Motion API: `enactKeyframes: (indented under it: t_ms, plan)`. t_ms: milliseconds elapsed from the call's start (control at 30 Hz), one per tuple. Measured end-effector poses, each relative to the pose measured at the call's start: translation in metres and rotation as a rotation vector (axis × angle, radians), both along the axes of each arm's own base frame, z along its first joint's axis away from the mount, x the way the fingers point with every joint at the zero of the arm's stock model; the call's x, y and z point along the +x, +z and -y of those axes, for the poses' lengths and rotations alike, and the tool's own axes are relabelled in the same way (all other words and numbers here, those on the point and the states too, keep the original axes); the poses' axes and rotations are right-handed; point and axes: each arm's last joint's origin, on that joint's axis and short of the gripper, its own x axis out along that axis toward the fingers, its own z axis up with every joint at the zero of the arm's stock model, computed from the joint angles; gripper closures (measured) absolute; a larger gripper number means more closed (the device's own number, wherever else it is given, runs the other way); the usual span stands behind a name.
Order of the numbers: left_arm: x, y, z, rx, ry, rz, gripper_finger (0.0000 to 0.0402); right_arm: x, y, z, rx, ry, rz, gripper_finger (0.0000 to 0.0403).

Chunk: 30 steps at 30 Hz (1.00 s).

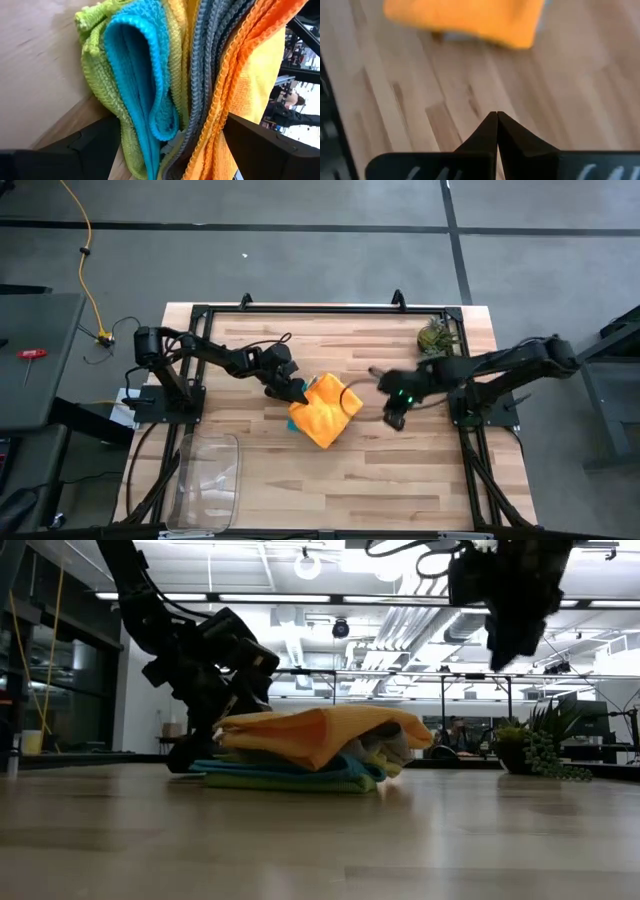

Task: Fold microfiber towels
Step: Put the folded microfiber towels into the transparent bin

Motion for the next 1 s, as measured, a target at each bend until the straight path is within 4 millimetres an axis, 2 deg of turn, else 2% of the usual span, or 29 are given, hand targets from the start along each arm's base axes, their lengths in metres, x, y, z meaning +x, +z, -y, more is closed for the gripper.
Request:
enactKeyframes:
  t_ms: [167, 267, 367, 600, 867, 1000]
  plan:
    - [0.000, 0.000, 0.000, -0.004, -0.003, 0.001, 0.0076, 0.034, -0.040, -0.026, -0.098, 0.135, -0.020, 0.0403]
    - [0.000, 0.001, 0.001, -0.043, -0.016, 0.006, 0.0076, 0.054, -0.066, -0.033, -0.151, 0.159, -0.005, 0.0403]
    - [0.002, 0.002, 0.005, -0.078, -0.052, 0.024, 0.0076, 0.070, -0.083, -0.035, -0.154, 0.151, 0.042, 0.0403]
    - [0.007, 0.003, 0.014, -0.042, -0.054, 0.033, 0.0076, 0.087, -0.091, -0.038, -0.176, 0.115, 0.169, 0.0403]
    - [0.018, 0.005, 0.039, 0.023, -0.030, 0.029, 0.0076, 0.089, -0.091, -0.029, -0.244, 0.060, 0.171, 0.0403]
    - [0.026, 0.009, 0.047, 0.055, 0.033, 0.072, 0.0076, 0.092, -0.099, -0.025, -0.242, 0.086, 0.155, 0.0403]
